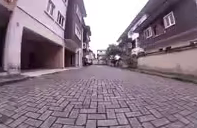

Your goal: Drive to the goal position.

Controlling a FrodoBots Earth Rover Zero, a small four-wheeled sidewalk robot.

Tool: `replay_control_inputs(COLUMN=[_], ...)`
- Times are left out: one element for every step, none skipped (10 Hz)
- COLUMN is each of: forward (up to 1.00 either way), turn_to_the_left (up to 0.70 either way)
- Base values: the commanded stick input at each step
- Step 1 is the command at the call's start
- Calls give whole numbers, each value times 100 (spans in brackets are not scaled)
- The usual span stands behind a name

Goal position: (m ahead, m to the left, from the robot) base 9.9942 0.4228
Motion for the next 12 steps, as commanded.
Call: replay_control_inputs(forward=[70,70,70,70,70,70,70,70,70,70,70,70], turn_to_the_left=[0,0,0,0,0,0,0,0,0,0,0,0])
